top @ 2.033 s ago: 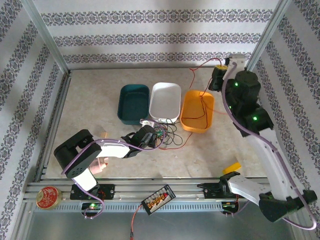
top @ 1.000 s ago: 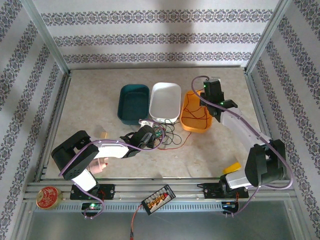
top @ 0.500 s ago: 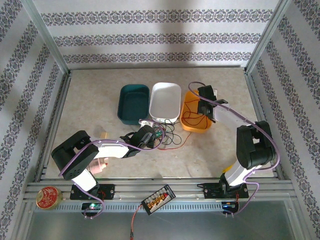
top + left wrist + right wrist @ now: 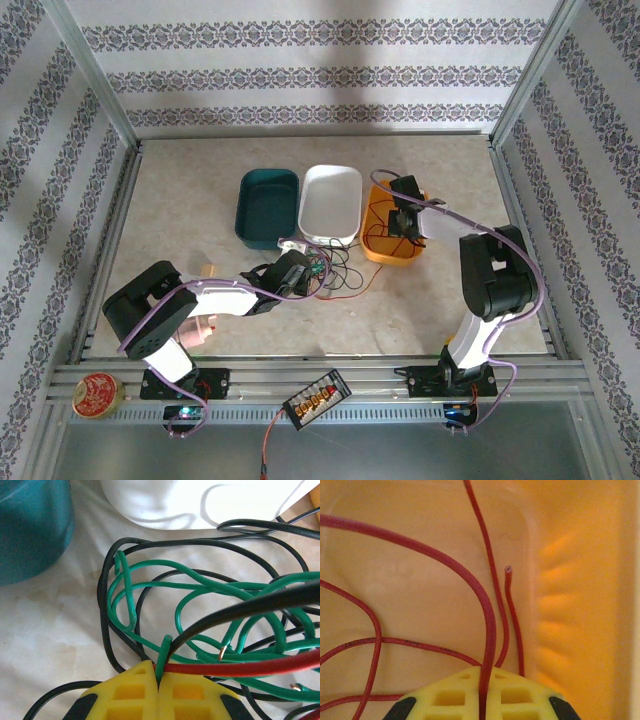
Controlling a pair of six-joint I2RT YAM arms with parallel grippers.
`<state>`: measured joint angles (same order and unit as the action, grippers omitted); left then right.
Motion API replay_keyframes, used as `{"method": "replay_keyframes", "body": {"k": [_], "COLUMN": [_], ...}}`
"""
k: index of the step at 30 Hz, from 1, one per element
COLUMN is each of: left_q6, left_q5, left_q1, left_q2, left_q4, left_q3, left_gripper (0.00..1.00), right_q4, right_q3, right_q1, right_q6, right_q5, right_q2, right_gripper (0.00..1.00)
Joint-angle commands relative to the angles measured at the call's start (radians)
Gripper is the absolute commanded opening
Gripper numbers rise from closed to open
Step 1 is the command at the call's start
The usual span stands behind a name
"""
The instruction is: Untangle the cables
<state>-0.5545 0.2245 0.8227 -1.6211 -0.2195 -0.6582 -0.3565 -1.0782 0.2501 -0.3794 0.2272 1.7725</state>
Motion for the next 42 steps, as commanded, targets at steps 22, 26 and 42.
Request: {"method": "replay_keyframes", "body": {"k": [22,26,42], "left_q6": [0.0,0.002,0.01], "left_q5": [0.036,0.038,0.039], "left_q1": [0.003,0.003,0.003], "left_q2": [0.0,0.003,-0.018], "left_q4": [0.075,0.072,0.065], "left_q3": [-0.024,-0.023,-0.041], "left_gripper": [0.0,0.0,0.0], "right_q4": [0.03,0.042,0.003], "right_q3": [0.034,0.068,0.345], "right_q1": [-0.01,-0.011,0.27], "right_q6": [-0.055,-0.035,0.001], "right_q5": [0.03,0.04,-0.382], "right_q2": [-0.31,-0.398,-0.581], "right_gripper": [0.56,0.57,0.52]}}
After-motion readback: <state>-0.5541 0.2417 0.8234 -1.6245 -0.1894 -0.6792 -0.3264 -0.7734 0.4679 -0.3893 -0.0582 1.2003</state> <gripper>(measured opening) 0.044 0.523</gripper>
